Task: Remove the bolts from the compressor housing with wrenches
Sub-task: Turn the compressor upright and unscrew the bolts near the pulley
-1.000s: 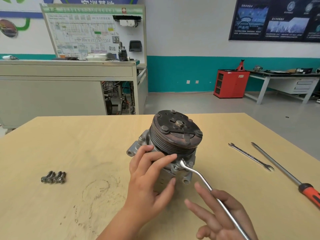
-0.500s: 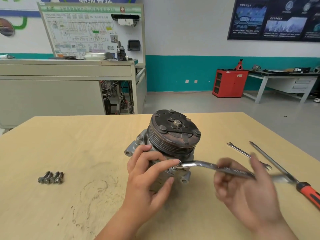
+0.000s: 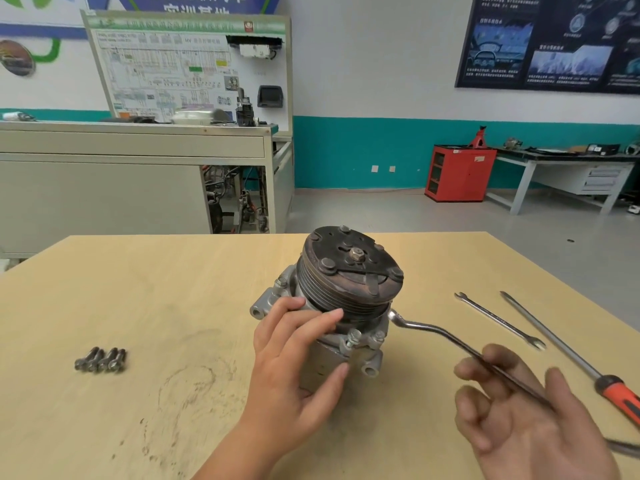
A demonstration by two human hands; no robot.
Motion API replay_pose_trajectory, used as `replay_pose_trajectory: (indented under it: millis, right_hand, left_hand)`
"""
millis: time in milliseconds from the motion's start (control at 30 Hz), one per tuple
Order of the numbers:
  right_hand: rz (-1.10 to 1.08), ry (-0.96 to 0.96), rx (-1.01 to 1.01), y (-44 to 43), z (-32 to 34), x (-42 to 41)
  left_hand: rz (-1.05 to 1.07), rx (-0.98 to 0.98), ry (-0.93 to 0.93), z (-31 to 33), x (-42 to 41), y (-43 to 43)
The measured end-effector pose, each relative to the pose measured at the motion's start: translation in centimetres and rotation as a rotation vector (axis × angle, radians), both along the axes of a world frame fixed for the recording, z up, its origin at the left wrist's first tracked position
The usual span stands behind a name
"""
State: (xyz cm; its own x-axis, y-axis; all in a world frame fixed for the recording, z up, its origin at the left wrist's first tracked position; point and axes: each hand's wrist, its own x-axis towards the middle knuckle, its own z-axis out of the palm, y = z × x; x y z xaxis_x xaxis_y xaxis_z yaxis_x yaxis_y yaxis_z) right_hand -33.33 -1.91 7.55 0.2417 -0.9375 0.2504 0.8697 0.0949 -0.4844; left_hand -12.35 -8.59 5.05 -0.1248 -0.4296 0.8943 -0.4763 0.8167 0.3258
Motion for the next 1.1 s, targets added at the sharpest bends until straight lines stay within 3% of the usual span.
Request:
replay_pose_trajectory:
  millis: [133, 233, 333, 400, 533, 633, 767, 867, 933, 1000, 1100]
  right_hand:
    - [-0.02, 0.161, -0.11, 1.1, -0.2, 1.0]
    - [-0.138, 0.632, -0.168, 1.7, 0.5, 1.9]
    - [-0.178, 0.785, -0.199, 2.2, 0.9, 2.4]
    - [-0.19, 0.755, -0.205, 2.1, 1.1, 2.5]
    - [-0.333, 0.504, 0.07, -0.6, 1.0, 1.9]
    - [-0.354, 0.465, 0.241, -4.8, 1.8, 1.1]
    - [-0.286, 0.322, 0.184, -7.3, 2.4, -0.4]
    - [-0.43, 0.244, 0.083, -6.4, 1.1, -3.5]
    - [-0.624, 0.415, 0.067, -5.8, -0.4, -6.2]
    - [-0.815, 0.882, 0.028, -5.6, -1.9, -8.4]
    - [-0.785, 1.461, -0.165, -6.3, -3.3, -10.1]
  left_hand:
    - [0.016, -0.001, -0.014, 0.1, 0.0, 0.1]
    - [0.026, -0.006, -0.023, 0.2, 0.0, 0.2]
    - [0.049, -0.025, -0.034, 0.1, -0.3, 0.1]
    - [0.084, -0.044, -0.045, 0.1, -0.5, 0.1]
    - [0.128, -0.064, -0.062, 0.0, -0.8, 0.0]
    - [0.104, -0.072, -0.074, 0.0, -0.6, -0.2]
    - [0.071, -0.06, -0.008, 0.2, -0.3, -0.2]
    - [0.079, -0.049, -0.014, 0.4, -0.5, 0.0]
    - [0.105, -0.056, -0.02, 0.6, -0.7, 0.3]
    - [0.121, -0.076, 0.011, 1.1, -0.9, 0.9]
    - [0.091, -0.256, 0.017, 1.4, -1.9, 2.0]
